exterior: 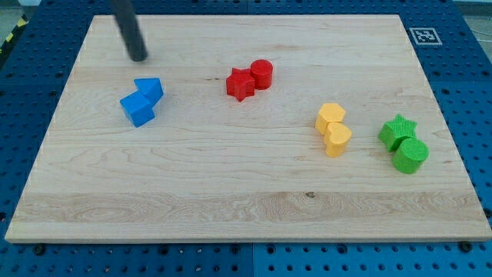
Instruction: Place your arm at the top of the red circle
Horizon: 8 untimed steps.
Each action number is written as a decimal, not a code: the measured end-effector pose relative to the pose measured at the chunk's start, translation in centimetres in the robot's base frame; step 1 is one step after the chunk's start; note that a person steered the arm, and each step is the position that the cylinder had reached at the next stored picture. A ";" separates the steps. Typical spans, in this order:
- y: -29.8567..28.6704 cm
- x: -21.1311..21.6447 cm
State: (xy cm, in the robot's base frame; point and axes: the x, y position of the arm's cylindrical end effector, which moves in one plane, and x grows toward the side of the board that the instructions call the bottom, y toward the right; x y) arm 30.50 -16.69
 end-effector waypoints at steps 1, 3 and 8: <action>2.7 -0.1; 2.9 -1.7; 16.7 2.2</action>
